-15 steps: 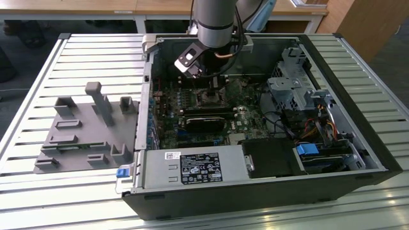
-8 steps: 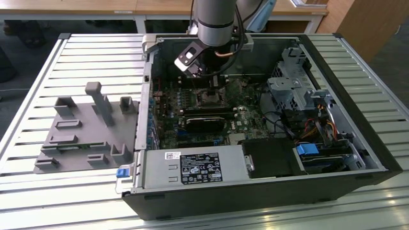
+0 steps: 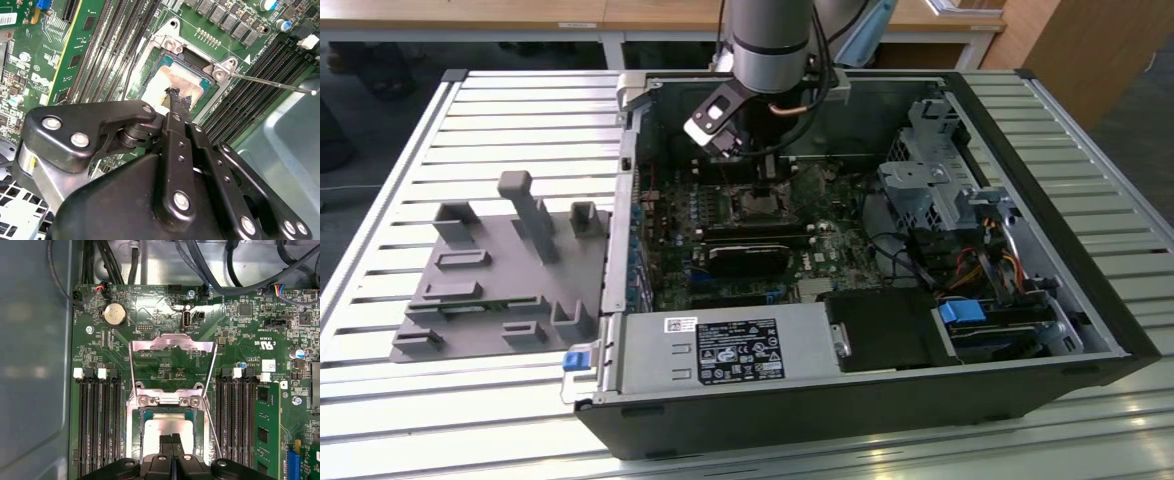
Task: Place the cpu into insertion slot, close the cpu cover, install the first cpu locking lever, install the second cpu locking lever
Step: 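Close the cpu cover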
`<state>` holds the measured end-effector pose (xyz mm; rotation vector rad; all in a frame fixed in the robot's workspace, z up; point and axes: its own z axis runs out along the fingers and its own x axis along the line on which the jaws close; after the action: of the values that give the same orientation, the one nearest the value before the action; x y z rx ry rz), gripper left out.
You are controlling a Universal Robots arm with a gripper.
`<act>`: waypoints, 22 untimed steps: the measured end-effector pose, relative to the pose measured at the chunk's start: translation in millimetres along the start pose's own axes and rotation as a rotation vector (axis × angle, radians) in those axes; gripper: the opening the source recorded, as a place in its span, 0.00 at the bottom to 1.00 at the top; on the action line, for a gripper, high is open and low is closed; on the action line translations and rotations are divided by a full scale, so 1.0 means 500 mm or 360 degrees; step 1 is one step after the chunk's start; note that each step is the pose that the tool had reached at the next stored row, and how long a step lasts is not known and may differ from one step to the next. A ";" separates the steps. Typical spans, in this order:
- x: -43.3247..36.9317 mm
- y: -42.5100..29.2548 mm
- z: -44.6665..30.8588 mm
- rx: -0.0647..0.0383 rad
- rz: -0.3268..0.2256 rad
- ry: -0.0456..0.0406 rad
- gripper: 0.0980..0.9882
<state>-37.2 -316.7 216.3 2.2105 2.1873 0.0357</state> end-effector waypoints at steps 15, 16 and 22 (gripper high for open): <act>0.000 0.000 -0.011 0.0000 0.0000 0.0000 0.01; 0.000 0.000 -0.012 0.0000 0.0000 0.0000 0.01; 0.000 0.001 -0.024 0.0001 0.0000 0.0000 0.01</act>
<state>-37.1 -316.8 228.1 2.2107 2.1876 0.0350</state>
